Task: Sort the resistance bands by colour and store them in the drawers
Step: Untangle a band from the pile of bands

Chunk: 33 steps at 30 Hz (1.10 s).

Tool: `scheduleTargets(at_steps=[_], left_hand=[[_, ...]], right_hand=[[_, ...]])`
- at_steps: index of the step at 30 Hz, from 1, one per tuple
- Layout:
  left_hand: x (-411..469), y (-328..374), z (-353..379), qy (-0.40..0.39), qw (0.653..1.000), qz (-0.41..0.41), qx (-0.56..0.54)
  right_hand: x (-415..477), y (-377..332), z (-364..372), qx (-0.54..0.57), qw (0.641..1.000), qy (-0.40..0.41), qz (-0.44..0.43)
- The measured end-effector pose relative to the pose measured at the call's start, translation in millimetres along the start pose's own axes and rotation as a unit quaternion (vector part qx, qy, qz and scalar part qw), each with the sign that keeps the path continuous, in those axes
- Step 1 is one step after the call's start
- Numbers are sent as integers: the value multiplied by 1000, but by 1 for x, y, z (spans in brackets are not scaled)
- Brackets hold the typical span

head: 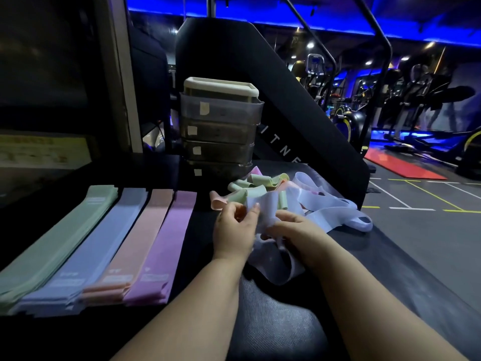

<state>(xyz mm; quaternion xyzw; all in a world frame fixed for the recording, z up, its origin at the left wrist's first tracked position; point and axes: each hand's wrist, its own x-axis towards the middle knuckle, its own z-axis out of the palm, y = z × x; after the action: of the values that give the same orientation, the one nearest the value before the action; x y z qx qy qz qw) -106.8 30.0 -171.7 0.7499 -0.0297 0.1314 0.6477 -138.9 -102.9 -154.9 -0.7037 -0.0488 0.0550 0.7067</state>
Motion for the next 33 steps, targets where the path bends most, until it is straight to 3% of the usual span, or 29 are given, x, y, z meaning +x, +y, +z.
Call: scheduleTargets(at_steps=[3, 6, 9, 12, 17, 21, 23, 29, 33], left_hand=[[5, -3, -2, 5, 1000, -1, 9], [7, -5, -5, 45, 999, 11, -3], [11, -9, -7, 85, 995, 10, -41], [11, -8, -8, 77, 995, -18, -64], [11, -5, -10, 85, 989, -42, -115], [13, -5, -10, 108, 982, -67, -138], [13, -5, -10, 106, 982, -72, -137], [9, -3, -10, 91, 983, -81, -135], [7, 0, -10, 80, 985, -77, -130]], right_hand=[[-2, -1, -4, -32, 999, -20, 18], [-5, -4, -9, -160, 986, -17, 29], [-7, -6, -16, -265, 963, 34, 36], [-6, -7, -29, -324, 939, 107, 44], [-7, -10, -37, -235, 959, 158, 29], [-7, -15, -38, -10, 990, 143, 1], [-5, -14, -41, 43, 990, 129, -23], [-9, -14, -36, 34, 997, 62, -15], [-6, -9, -41, -47, 998, 40, -16]])
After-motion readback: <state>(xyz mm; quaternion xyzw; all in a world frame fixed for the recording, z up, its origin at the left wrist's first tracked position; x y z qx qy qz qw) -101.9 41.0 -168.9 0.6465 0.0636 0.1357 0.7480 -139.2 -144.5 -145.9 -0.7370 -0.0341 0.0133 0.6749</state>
